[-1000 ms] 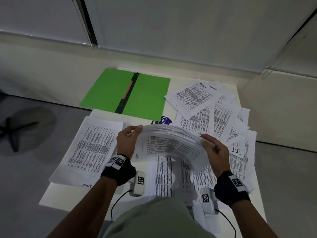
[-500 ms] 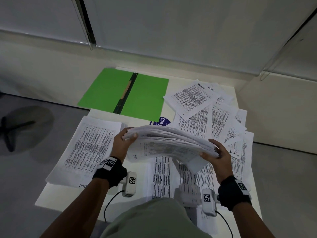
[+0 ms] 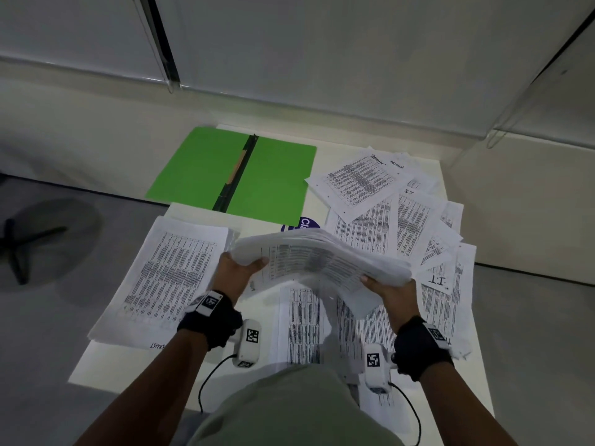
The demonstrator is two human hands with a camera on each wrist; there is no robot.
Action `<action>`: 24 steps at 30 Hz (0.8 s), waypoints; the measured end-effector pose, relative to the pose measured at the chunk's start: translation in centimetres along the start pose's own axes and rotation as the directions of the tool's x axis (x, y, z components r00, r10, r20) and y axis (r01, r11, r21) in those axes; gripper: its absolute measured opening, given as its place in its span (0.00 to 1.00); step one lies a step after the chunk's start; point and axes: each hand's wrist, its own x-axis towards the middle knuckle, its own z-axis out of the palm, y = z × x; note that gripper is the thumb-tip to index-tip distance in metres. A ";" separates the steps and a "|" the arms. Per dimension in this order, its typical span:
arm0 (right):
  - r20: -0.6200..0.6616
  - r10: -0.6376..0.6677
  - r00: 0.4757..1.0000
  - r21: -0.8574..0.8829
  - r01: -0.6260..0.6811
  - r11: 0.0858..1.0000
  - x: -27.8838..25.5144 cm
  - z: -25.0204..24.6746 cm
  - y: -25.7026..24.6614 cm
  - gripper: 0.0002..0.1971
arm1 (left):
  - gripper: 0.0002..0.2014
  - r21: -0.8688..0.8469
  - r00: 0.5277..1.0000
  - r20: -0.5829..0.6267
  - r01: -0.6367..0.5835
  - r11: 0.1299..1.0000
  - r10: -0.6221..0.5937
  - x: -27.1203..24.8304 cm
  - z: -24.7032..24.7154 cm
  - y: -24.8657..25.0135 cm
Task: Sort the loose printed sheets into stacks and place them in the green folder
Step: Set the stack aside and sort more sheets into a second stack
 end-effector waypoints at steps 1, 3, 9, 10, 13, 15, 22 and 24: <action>0.015 -0.028 0.999 0.015 0.028 0.999 -0.1 -0.1 -0.3 0.19 | 0.14 -0.018 1.000 -0.001 -0.029 0.999 0.029 -0.1 0.0 0.7; 0.020 -0.048 0.999 0.025 0.047 0.999 -0.5 -0.3 -0.2 0.21 | 0.14 -0.056 0.999 -0.005 -0.048 0.997 0.048 -0.2 -0.4 1.0; 0.073 0.015 0.997 -0.204 0.000 0.979 -1.8 -1.5 0.8 0.25 | 0.17 0.039 0.994 0.035 0.104 0.994 -0.105 -1.2 -1.7 -2.1; 0.095 -0.014 0.995 -0.240 0.037 0.970 -1.8 -1.6 -0.1 0.23 | 0.15 0.038 0.992 0.043 0.115 0.993 -0.116 -1.2 -1.8 -2.1; 0.136 -0.073 0.988 -0.338 0.116 0.934 -1.1 -1.3 -3.9 0.26 | 0.15 0.092 0.996 0.024 0.086 0.992 -0.089 -1.1 -1.5 -0.9; 0.229 -0.090 0.969 -0.534 0.203 0.821 -0.2 -0.1 -6.6 0.30 | 0.11 0.171 0.999 0.013 0.034 0.985 -0.037 -1.0 -1.1 0.0; 0.507 0.028 0.862 -0.860 0.503 0.087 1.6 5.0 -8.8 0.17 | 0.13 0.347 0.858 0.202 -0.514 0.784 0.473 -1.6 2.7 7.0; 0.520 -0.066 0.852 -0.849 0.524 0.072 1.3 5.2 -9.0 0.09 | 0.17 0.399 0.804 0.203 -0.589 0.703 0.558 -1.6 2.5 8.9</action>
